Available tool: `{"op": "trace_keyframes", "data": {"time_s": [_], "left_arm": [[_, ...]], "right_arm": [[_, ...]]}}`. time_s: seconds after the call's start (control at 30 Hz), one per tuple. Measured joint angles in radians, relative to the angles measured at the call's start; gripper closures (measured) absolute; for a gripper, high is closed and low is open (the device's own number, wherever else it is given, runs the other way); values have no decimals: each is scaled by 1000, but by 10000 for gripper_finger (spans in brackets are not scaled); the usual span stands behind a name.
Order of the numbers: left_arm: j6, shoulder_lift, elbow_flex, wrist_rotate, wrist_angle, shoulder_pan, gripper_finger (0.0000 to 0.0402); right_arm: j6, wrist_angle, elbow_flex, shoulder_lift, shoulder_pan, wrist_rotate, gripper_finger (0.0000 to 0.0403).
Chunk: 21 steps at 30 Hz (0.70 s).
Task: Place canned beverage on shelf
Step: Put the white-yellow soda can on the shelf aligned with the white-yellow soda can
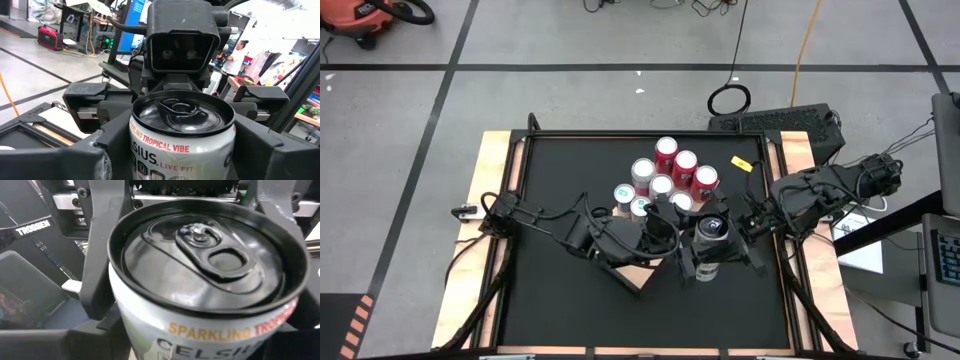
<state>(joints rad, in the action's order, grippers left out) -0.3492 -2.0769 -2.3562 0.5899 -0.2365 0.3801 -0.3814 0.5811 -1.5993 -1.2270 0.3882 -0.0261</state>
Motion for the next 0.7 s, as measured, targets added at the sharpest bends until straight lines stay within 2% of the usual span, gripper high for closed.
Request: {"op": "trace_keyframes", "data": {"time_s": [0.4, 0.5, 0.7], "left_arm": [[-12, 0, 0, -2, 1, 1, 154], [-13, 0, 0, 7, 4, 6, 155], [-11, -2, 2, 20, 15, 15, 156]], "right_arm": [[-25, -1, 0, 0, 0, 0, 159], [-39, -2, 0, 0, 0, -4, 138], [-52, -5, -2, 14, -1, -24, 70]]}}
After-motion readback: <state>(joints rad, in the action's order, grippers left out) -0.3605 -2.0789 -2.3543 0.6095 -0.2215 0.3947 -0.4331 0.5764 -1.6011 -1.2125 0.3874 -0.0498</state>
